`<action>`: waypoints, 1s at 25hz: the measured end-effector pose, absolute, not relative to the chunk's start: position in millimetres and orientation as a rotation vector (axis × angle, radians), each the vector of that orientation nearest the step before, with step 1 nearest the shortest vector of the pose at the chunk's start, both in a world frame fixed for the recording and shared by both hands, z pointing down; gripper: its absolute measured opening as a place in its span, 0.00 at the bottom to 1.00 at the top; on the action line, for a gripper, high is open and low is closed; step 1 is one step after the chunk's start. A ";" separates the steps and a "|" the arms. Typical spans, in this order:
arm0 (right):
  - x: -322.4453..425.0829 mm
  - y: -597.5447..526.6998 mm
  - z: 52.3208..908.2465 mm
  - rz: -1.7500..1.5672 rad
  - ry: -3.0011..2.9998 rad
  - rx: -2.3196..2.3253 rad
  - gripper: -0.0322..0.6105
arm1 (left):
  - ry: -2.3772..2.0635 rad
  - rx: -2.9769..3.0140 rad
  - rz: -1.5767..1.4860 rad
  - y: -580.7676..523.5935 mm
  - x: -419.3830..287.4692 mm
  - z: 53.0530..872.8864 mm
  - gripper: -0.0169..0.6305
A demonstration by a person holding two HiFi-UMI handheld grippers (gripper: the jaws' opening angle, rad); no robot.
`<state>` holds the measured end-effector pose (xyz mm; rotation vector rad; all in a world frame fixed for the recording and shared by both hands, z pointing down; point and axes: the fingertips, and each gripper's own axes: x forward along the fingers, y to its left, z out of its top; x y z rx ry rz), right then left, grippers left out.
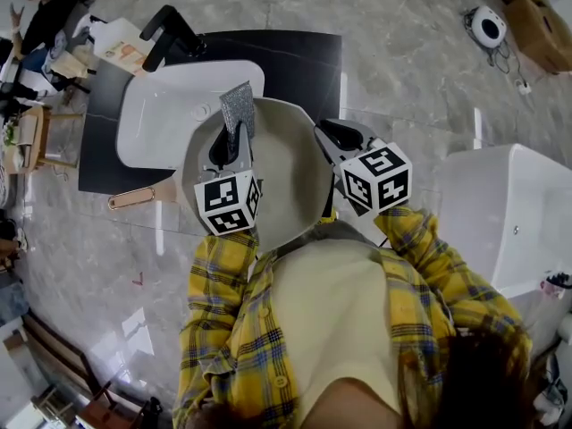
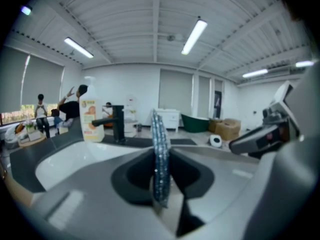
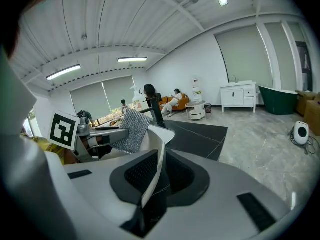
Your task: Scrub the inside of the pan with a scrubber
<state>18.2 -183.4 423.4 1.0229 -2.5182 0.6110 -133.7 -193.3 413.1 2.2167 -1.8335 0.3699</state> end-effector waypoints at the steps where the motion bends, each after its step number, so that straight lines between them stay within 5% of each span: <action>1: 17.9 -183.0 424.3 0.612 -2.516 1.020 0.08 | -1.834 2.221 0.371 -193.2 -133.1 414.5 0.16; 25: 22.2 -171.2 429.8 0.634 -2.516 0.988 0.08 | -1.765 2.250 0.478 -192.8 -105.3 423.9 0.17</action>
